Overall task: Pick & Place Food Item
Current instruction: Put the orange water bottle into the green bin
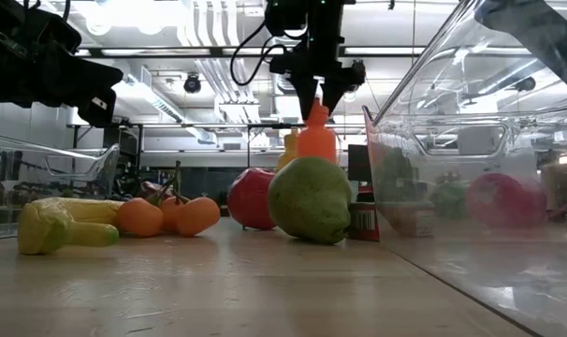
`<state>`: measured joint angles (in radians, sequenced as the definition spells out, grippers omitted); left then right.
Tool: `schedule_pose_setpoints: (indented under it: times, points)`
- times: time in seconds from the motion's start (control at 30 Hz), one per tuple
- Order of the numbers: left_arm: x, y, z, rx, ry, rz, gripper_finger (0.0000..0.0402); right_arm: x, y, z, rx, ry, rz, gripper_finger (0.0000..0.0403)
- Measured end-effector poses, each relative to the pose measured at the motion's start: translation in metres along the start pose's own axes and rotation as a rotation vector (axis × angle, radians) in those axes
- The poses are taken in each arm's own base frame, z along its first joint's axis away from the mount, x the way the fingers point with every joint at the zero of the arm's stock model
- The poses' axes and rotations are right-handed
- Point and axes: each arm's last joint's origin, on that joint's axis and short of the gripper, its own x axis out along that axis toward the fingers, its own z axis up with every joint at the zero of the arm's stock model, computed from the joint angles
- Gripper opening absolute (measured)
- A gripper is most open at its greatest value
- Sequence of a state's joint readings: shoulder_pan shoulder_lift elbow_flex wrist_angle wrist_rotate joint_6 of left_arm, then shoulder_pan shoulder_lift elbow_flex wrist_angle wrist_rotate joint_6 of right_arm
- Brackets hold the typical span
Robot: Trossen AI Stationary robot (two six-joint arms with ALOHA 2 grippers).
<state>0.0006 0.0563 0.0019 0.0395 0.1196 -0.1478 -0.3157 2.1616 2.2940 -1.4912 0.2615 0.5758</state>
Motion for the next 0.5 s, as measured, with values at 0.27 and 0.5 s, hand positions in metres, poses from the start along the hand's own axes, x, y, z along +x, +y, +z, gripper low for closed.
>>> schedule_pose_setpoints:
  times: [0.27, 0.5]
  points:
    - [0.0000, 0.0000, 0.0000, 0.000, 0.000, 0.000, 0.0001, 0.0004, -0.0050, -0.0040, -0.015, 0.034, -0.061, 0.0219]
    - [0.0000, 0.0000, -0.0001, 0.000, 0.000, 0.000, 0.0001, -0.0020, -0.0063, -0.0034, -0.014, 0.019, -0.074, 0.0219]
